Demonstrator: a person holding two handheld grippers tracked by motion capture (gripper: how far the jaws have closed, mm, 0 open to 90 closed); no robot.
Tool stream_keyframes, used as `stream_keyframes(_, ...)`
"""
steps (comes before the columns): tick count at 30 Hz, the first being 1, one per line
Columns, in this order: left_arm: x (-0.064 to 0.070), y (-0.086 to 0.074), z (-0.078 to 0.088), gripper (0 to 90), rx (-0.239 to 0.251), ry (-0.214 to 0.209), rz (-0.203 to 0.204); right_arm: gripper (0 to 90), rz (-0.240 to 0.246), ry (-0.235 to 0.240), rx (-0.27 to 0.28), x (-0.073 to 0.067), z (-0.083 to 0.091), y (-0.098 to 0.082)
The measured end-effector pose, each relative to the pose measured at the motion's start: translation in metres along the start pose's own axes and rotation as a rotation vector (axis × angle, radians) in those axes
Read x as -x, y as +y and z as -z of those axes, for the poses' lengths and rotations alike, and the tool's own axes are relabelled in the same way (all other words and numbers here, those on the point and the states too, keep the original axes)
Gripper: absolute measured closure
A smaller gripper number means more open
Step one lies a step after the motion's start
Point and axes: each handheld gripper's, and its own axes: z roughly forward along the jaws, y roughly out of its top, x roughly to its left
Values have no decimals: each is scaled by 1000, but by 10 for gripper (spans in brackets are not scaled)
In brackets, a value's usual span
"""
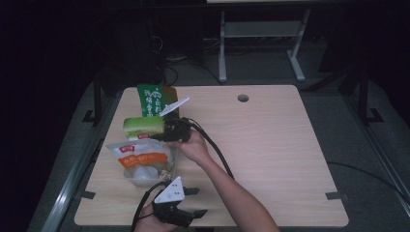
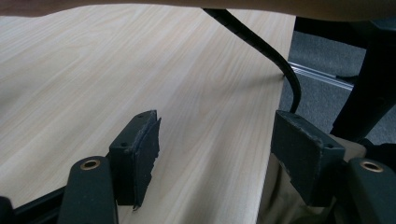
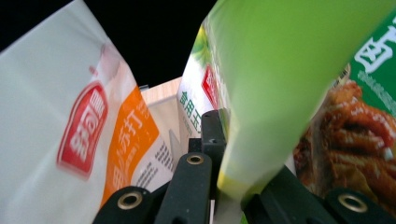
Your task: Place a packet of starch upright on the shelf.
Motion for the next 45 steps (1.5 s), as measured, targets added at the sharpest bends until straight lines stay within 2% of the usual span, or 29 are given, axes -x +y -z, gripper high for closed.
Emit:
stream_keyframes(6,0,0,-2,319,-3,-1,-1,880,21,-8,-15,-1,2,-2)
stream_keyframes(7,0,0,-2,317,-6,-2,0,866,19,-10,-21,-1,1,-2)
stream_keyframes(9,1,-1,-3,313,-11,-3,-3,767,8,-21,-39,-1,2,-2)
stream_keyframes(10,2,-1,-5,312,-12,-7,2,768,-2,-24,-46,0,3,-3)
stream_keyframes(14,3,-1,-8,309,-27,-12,-9,747,-13,-26,-22,0,12,-5)
stream_keyframes(21,1,-1,-10,293,-39,-4,-8,678,-10,-42,-28,-1,30,-7)
stream_keyframes(30,-7,-2,-11,282,-43,23,1,617,-15,-21,-24,-4,51,-13)
stream_keyframes(36,-14,-1,-9,278,-37,44,5,574,-7,-32,-40,-6,59,-19)
stream_keyframes(40,-16,-3,-8,274,-31,46,23,547,2,-46,-40,-6,68,-24)
stream_keyframes(42,-17,-2,-8,274,-33,51,5,521,-14,-52,-30,-6,75,-27)
stream_keyframes(45,-17,-2,-8,274,-37,50,6,485,-25,-69,-21,-3,85,-32)
